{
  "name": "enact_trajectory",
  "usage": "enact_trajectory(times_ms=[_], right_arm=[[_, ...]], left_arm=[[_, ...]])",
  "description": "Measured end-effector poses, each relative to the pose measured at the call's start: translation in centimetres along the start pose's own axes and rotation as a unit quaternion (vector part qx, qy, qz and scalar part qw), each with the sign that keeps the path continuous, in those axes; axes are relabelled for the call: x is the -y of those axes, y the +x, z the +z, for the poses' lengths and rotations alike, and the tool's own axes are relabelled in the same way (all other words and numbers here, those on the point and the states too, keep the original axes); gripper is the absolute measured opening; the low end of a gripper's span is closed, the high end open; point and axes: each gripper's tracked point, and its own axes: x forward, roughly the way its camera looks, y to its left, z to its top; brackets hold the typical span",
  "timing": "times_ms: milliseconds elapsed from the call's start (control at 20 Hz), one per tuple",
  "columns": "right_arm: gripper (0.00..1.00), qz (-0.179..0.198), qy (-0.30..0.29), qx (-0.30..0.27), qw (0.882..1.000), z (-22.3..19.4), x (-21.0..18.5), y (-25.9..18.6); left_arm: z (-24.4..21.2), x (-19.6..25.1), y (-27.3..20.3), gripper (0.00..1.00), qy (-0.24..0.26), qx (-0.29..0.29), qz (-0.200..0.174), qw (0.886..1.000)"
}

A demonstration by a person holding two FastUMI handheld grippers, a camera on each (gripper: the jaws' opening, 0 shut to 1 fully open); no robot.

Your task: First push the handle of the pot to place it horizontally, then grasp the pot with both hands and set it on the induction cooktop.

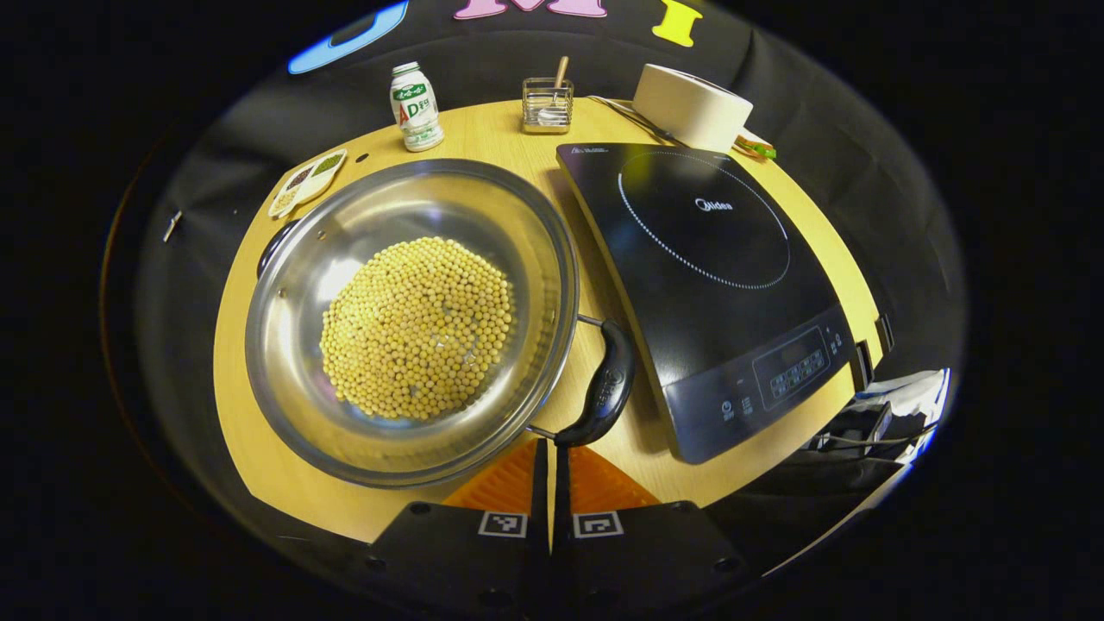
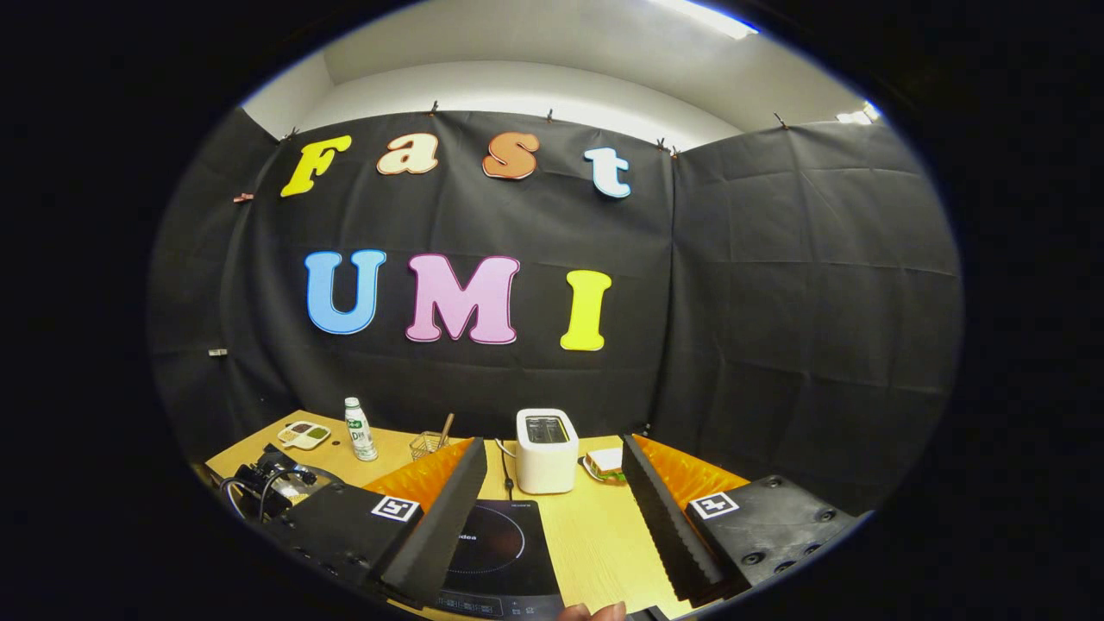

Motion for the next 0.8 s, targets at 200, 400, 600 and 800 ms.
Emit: enact_trajectory(times_ms=[200, 400, 600, 800], right_arm=[[0.98, -0.005, -0.002, -0.004, 1.000, -0.3, 0.0, 0.4], [0.98, -0.011, -0.003, -0.007, 1.000, -0.6, 0.3, 0.3], [0.98, -0.019, -0.004, -0.005, 1.000, -0.5, 0.5, 0.1], [0.96, -0.027, -0.004, -0.005, 1.000, -0.8, 0.8, 0.0]], left_arm=[[2.8, 0.8, 1.1, 0.05, -0.006, 0.011, 0.011, 1.000], [5.8, 1.3, 2.0, 0.05, -0.005, 0.024, 0.021, 0.999], [8.4, 1.4, 2.7, 0.05, -0.012, 0.037, 0.026, 0.999], [10.5, 1.0, 3.6, 0.05, -0.019, 0.050, 0.034, 0.998]])
